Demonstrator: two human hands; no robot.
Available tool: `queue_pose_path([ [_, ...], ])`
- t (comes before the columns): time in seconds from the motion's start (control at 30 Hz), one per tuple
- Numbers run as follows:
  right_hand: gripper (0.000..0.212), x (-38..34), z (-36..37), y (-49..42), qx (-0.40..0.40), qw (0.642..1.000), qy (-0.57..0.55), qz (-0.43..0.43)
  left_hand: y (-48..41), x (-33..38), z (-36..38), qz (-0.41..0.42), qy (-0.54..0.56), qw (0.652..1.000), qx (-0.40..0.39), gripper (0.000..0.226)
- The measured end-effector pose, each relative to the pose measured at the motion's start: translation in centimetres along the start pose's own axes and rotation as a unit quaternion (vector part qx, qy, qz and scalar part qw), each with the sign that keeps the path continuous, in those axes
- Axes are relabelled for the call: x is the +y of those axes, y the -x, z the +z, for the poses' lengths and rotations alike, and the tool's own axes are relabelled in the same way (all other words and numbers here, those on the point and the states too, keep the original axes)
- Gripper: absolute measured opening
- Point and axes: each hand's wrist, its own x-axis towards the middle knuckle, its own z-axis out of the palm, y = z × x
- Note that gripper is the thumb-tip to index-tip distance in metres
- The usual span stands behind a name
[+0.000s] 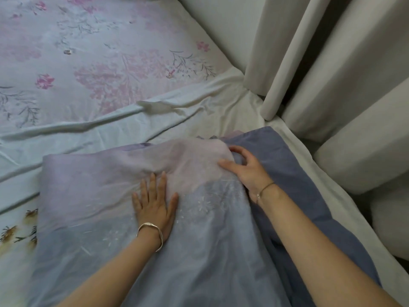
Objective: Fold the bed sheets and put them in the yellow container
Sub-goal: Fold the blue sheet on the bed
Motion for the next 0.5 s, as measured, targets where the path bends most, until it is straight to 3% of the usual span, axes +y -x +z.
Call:
queue_pose_path([
  [0.07, 0.029, -0.7, -0.3, 0.5, -0.033, 0.986, 0.097, -0.132, -0.1, 0.2, -0.1, -0.005, 0.031, 0.999, 0.022, 0.070],
  [0.13, 0.031, 0.4, -1.3, 0.4, 0.004, 0.978, 0.135, -0.161, -0.1, 0.3, -0.2, 0.002, 0.046, 0.999, 0.024, 0.070],
  [0.17, 0.036, 1.3, -2.0, -0.2, 0.047, 0.981, 0.128, -0.141, -0.2, 0.3, -0.2, 0.007, 0.040, 0.999, 0.016, 0.070],
  [0.23, 0.045, 3.3, -3.0, -1.3, 0.120, 0.986, 0.118, -0.017, -0.4, -0.1, -0.1, 0.017, 0.013, 1.000, -0.008, 0.069],
  [0.3, 0.049, 5.0, -3.0, -2.3, 0.138, 0.972, 0.158, 0.104, -1.0, -0.1, 0.2, 0.028, -0.016, 0.999, -0.023, 0.067],
  [0.33, 0.051, 5.6, -2.6, -2.7, 0.129, 0.969, 0.174, 0.119, -1.2, 0.0, 0.3, 0.032, -0.027, 0.999, -0.025, 0.067],
  [0.4, 0.045, 5.6, -1.1, -3.0, 0.110, 0.974, 0.187, 0.063, -1.4, 0.6, 0.5, 0.031, -0.026, 0.999, -0.020, 0.068],
  [0.5, 0.008, 2.7, 0.1, -1.6, 0.068, 0.975, 0.194, -0.081, -1.4, 2.2, -0.1, 0.038, 0.056, 0.997, 0.024, 0.068],
])
